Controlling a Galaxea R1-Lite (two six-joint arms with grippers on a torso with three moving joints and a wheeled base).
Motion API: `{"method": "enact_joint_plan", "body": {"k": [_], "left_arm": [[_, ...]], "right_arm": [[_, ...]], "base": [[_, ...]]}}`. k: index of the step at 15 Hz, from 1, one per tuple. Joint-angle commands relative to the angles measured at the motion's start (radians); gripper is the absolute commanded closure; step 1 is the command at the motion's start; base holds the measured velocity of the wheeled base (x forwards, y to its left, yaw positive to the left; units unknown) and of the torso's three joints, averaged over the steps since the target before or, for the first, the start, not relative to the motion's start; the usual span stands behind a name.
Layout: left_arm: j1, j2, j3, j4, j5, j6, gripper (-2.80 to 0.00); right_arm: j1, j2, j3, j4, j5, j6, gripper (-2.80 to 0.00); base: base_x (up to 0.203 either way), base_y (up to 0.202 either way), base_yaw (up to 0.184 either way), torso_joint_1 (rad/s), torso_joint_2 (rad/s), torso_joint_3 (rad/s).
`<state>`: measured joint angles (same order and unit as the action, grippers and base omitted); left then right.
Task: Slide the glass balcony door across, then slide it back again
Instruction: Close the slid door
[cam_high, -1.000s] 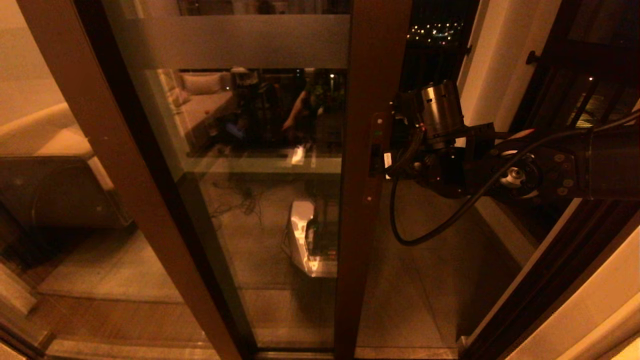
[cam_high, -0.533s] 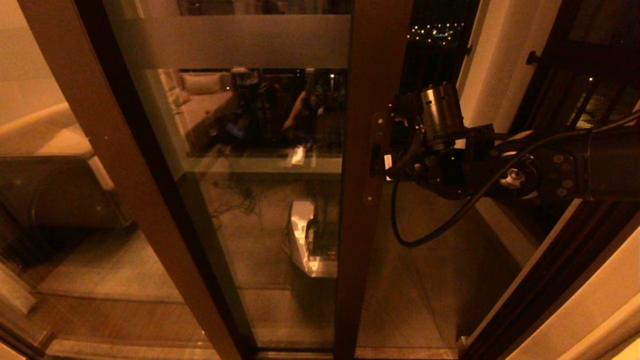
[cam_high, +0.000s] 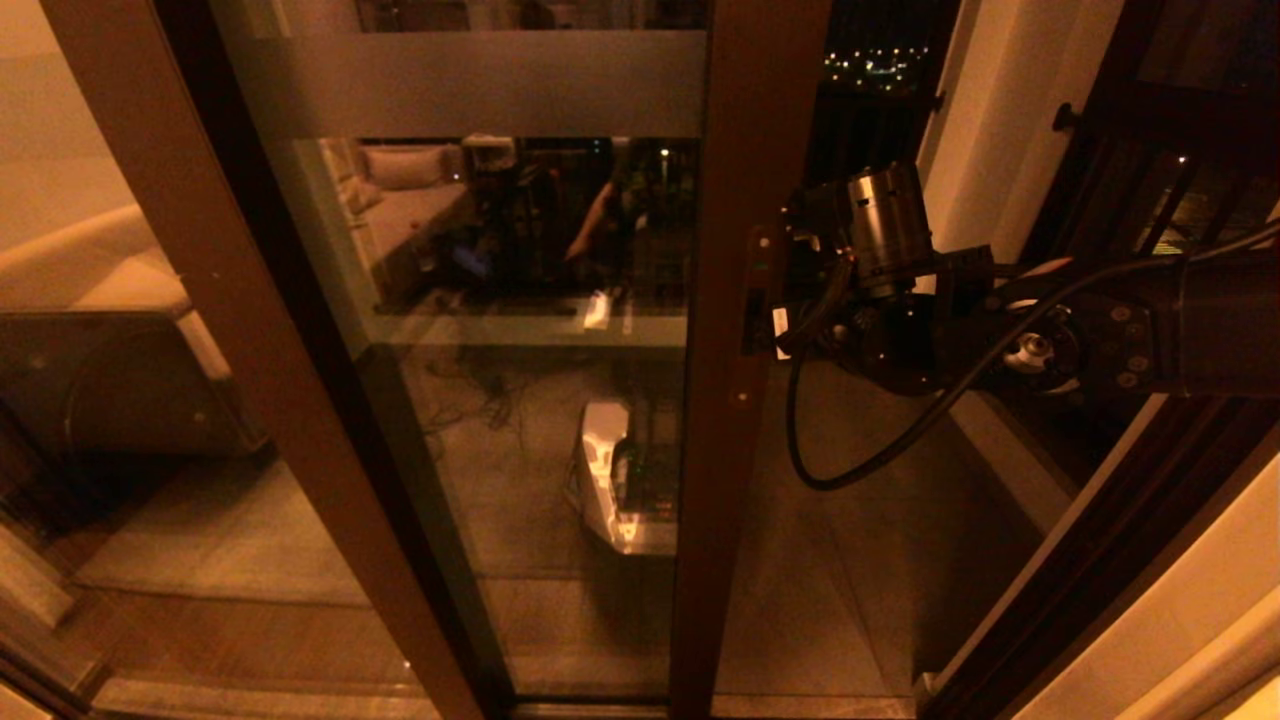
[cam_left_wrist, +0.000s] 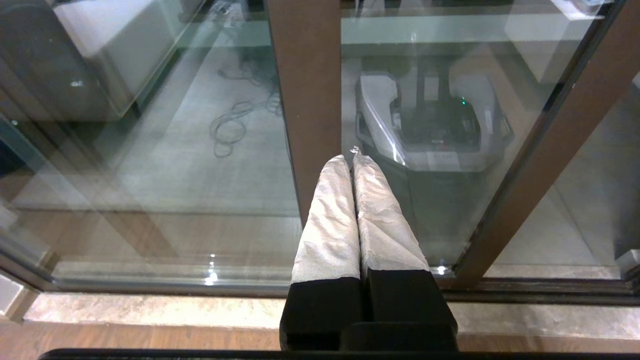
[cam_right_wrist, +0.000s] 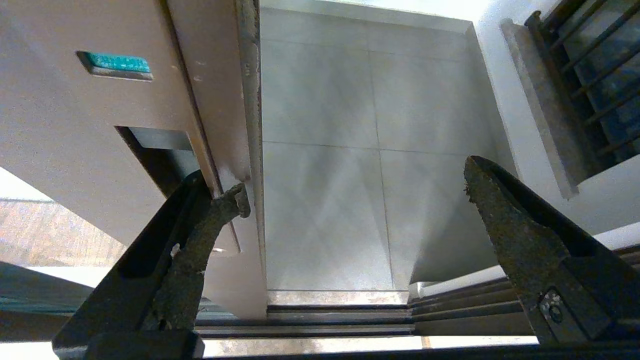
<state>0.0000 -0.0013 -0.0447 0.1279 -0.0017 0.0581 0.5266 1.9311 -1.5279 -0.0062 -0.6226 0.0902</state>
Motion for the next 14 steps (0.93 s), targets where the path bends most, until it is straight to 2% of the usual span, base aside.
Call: {"method": "enact_joint_plan", "body": {"k": [1,14], "left_arm": [[-0.001,0.0,0.0,0.001,-0.001,0.0,0.0],[0.0,0.0,0.0,0.001,0.0,0.0,0.0]], "right_arm": [[0.0,-0.003,0.0,-0.001,-0.008,0.001,-2.8],[-0.019,-0.067,0.058,-0.009,-0.008,-0.014,-2.8]], "base": [[0.0,0.0,0.0,0.0,0.0,0.0],[0.0,0.0,0.0,0.0,0.0,0.0]]}}
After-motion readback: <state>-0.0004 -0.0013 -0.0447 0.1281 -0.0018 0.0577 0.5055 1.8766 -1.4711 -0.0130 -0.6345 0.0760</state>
